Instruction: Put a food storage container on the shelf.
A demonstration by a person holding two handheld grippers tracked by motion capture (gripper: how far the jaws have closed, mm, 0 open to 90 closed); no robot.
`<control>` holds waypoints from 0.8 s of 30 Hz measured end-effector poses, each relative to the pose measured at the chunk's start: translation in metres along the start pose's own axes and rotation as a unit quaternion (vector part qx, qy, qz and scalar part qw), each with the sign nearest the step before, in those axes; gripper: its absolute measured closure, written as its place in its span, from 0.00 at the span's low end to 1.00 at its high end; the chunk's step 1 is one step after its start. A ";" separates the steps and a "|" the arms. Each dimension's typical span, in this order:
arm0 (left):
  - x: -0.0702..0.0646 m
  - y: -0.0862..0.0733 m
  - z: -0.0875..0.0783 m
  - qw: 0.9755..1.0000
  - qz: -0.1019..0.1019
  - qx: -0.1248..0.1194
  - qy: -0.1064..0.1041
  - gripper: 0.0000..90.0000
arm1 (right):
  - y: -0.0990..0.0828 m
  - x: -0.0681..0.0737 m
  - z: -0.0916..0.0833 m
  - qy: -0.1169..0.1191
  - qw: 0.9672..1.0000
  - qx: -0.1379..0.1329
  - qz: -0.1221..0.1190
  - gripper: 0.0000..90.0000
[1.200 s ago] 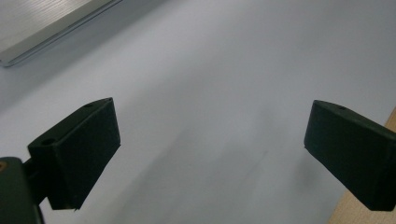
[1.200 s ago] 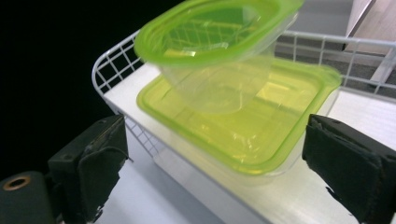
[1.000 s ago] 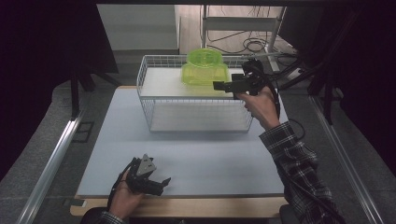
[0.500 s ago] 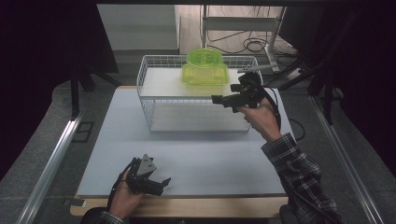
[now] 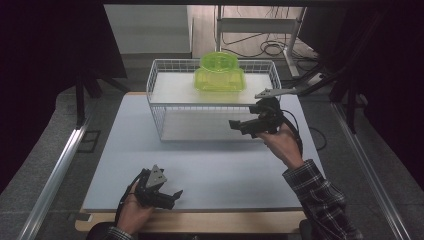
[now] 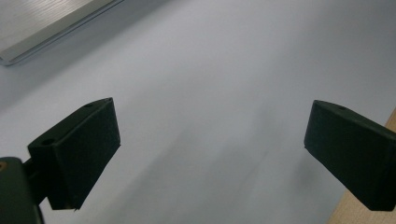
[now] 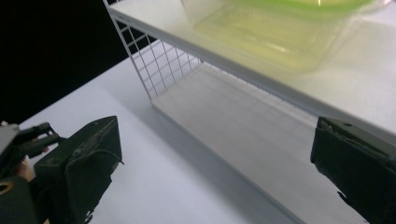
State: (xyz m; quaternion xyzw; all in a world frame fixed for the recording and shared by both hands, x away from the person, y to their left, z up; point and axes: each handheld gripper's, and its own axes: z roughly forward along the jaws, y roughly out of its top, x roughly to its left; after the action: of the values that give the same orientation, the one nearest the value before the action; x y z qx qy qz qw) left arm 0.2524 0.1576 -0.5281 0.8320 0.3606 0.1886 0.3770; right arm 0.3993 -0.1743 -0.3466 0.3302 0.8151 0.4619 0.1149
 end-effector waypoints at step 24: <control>0.001 -0.001 -0.001 1.000 0.000 0.001 0.004 0.04 | -0.079 0.000 0.001 -0.033 0.999 0.026 -0.006 0.00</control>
State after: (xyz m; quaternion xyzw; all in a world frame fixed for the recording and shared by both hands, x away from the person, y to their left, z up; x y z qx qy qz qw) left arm 0.2526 0.1595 -0.5279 0.8316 0.3621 0.1913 0.3752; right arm 0.3656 -0.2013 -0.4131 0.3431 0.8249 0.4284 0.1358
